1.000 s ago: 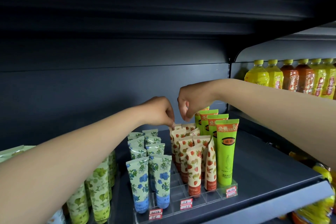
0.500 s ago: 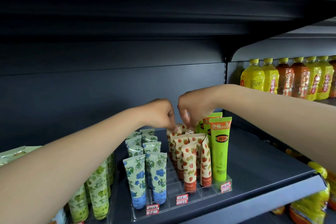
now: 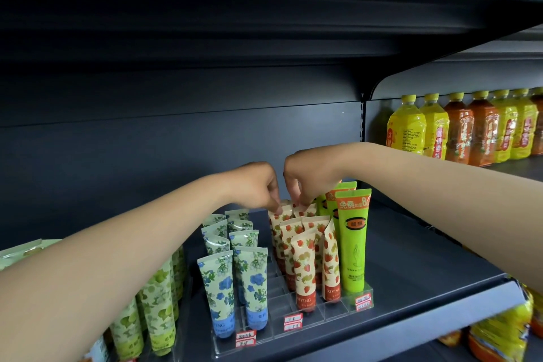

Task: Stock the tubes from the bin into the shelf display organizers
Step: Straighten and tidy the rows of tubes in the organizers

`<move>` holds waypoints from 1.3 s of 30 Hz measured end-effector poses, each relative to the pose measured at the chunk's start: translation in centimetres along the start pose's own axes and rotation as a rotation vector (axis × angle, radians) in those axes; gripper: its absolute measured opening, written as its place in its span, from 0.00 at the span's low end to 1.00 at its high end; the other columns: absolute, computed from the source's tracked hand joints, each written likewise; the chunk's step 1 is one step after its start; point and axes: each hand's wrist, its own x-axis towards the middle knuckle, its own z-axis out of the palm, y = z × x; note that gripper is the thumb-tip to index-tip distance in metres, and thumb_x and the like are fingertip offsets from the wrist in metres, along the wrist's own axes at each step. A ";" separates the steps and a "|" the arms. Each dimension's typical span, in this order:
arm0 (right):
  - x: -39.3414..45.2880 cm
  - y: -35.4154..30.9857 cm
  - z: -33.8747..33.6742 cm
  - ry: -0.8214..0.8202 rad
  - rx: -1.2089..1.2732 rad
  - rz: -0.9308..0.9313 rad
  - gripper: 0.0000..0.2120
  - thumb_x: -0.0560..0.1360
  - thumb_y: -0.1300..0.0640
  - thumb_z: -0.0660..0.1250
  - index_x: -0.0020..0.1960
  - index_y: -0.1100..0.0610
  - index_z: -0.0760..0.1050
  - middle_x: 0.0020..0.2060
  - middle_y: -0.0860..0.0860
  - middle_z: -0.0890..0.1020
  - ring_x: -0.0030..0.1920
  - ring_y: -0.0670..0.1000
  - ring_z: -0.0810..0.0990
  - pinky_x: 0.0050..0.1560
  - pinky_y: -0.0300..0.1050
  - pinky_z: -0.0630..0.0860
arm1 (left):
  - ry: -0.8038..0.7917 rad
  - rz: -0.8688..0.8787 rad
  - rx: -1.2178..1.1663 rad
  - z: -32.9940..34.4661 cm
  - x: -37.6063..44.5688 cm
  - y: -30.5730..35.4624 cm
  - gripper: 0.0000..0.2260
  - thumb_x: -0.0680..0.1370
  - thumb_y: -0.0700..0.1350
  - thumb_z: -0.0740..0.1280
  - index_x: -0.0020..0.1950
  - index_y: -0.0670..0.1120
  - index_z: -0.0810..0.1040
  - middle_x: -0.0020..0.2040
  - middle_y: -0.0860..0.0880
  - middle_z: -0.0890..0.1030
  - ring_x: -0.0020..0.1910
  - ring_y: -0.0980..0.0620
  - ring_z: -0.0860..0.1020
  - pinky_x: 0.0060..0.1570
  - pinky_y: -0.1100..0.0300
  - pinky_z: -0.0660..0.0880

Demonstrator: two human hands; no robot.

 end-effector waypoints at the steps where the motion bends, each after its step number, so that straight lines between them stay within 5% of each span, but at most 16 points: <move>1: 0.0 0.0 0.1 0.004 0.008 0.002 0.04 0.71 0.52 0.72 0.44 0.52 0.81 0.42 0.45 0.80 0.41 0.46 0.75 0.42 0.39 0.71 | -0.003 -0.001 0.000 0.0 0.0 0.0 0.05 0.71 0.47 0.73 0.41 0.46 0.83 0.32 0.57 0.77 0.32 0.59 0.72 0.33 0.65 0.67; 11: -0.5 -0.3 -0.3 0.027 0.028 0.006 0.07 0.70 0.52 0.73 0.46 0.53 0.83 0.46 0.48 0.83 0.46 0.48 0.79 0.49 0.43 0.75 | -0.001 -0.015 -0.007 -0.1 -0.2 0.2 0.06 0.71 0.48 0.73 0.43 0.46 0.84 0.34 0.58 0.78 0.35 0.59 0.73 0.34 0.66 0.67; 17: -2.9 -0.3 -1.7 0.039 0.088 -0.027 0.04 0.69 0.52 0.73 0.37 0.47 0.79 0.39 0.41 0.81 0.41 0.42 0.78 0.45 0.39 0.76 | 0.073 0.012 -0.084 -0.9 -1.5 0.3 0.04 0.70 0.49 0.74 0.42 0.50 0.85 0.34 0.61 0.79 0.36 0.62 0.75 0.38 0.66 0.68; 23: -3.2 -0.9 -0.9 -0.025 0.006 -0.031 0.07 0.69 0.52 0.73 0.34 0.46 0.77 0.44 0.45 0.83 0.47 0.47 0.79 0.51 0.47 0.78 | -0.011 0.024 -0.084 -0.2 -2.4 1.6 0.07 0.70 0.50 0.74 0.42 0.48 0.85 0.30 0.61 0.78 0.31 0.64 0.73 0.34 0.70 0.66; 39: -2.5 -1.4 0.0 -0.026 -0.039 -0.008 0.04 0.69 0.54 0.73 0.37 0.50 0.78 0.44 0.47 0.82 0.38 0.44 0.73 0.43 0.41 0.72 | 0.032 -0.008 -0.012 0.5 -3.0 2.5 0.04 0.70 0.45 0.73 0.41 0.44 0.84 0.31 0.57 0.78 0.30 0.60 0.72 0.30 0.67 0.67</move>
